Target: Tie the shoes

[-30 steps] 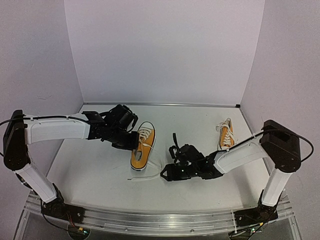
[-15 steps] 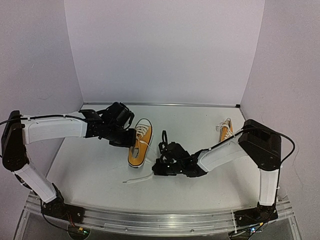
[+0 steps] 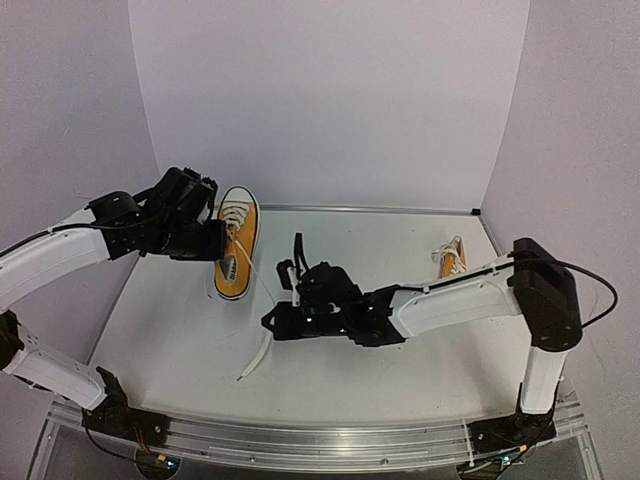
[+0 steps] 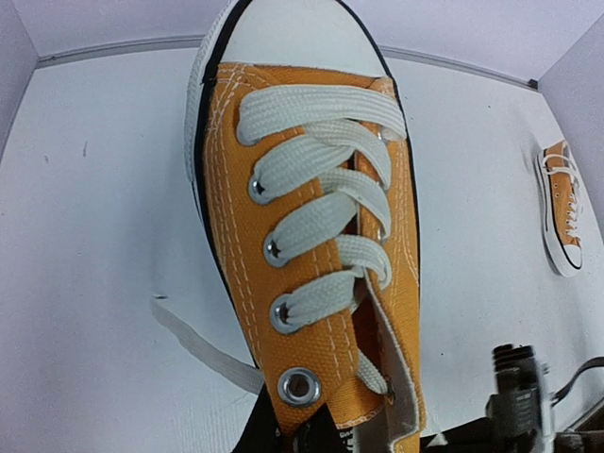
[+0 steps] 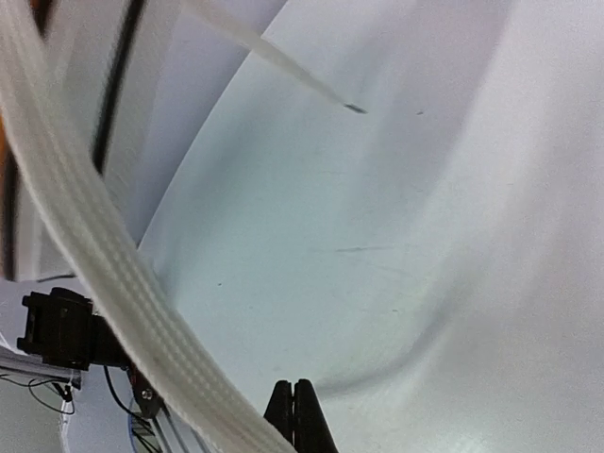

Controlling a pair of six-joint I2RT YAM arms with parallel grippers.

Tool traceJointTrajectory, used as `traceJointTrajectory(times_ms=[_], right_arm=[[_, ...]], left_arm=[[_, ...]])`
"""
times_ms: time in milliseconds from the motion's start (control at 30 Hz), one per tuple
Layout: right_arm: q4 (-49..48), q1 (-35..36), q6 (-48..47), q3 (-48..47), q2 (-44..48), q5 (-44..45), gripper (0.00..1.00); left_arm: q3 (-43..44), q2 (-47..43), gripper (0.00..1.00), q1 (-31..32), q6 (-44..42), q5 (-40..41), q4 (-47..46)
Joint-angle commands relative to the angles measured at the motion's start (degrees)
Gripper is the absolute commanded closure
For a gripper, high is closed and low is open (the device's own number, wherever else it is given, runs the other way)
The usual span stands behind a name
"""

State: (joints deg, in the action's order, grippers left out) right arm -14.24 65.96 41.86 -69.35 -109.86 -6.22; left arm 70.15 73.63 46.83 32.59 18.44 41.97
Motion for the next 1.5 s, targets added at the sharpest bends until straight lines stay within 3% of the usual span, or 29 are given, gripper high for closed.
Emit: traceJointTrajectory(times_ms=[0, 133, 333, 567, 767, 867, 933, 1033, 1100, 1200, 1333, 1467], right_arm=[[10.9, -3.0, -0.3, 10.1, 10.9, 10.3, 1.0], [18.6, -5.6, 0.6, 18.9, 21.0, 15.9, 1.0], [27.5, -10.1, -1.3, 23.5, 32.8, 19.4, 1.0], [32.0, -15.1, -6.1, 21.8, 33.8, 18.9, 1.0], [33.4, -18.1, -8.7, 20.8, 31.4, 18.5, 1.0], [33.5, -19.7, -9.2, 21.1, 29.9, 16.6, 1.0], [33.5, -19.9, -9.8, 20.7, 28.4, 15.3, 1.0], [33.4, -19.8, -10.3, 20.3, 26.4, 13.9, 0.98], [33.4, -19.9, -10.4, 20.4, 25.6, 13.7, 0.97], [33.4, -20.3, -10.4, 20.8, 25.1, 13.9, 0.94], [34.0, -22.1, -9.8, 21.8, 24.9, 14.3, 0.88], [34.9, -24.0, -9.2, 23.4, 25.2, 14.3, 0.65]], left_arm=[[-4.2, 4.2, 1.0, 0.4, 1.1, -8.3, -12.4], [-8.0, 8.7, 1.0, 1.5, 3.7, -14.4, -22.3], [-7.2, 18.4, 1.0, 6.5, 8.6, -15.1, -28.8], [-6.5, 26.2, 1.0, 9.1, 16.4, -14.3, -35.9], [-3.2, 31.0, 0.99, 9.7, 15.2, -12.2, -34.2], [-2.0, 31.5, 0.92, 9.7, 13.7, -12.6, -31.6], [-1.8, 30.3, 0.78, 9.7, 12.2, -12.4, -29.0], [-3.8, 25.9, 0.47, 9.5, 10.2, -11.5, -27.3], [-5.2, 22.3, 0.36, 8.9, 9.5, -10.7, -25.1], [-7.7, 17.3, 0.28, 7.2, 9.5, -8.7, -20.7], [-15.4, 9.5, 0.26, 1.1, 13.7, -8.1, -18.5], [-20.2, 5.7, 0.23, -3.8, 15.6, -6.6, -17.0]])
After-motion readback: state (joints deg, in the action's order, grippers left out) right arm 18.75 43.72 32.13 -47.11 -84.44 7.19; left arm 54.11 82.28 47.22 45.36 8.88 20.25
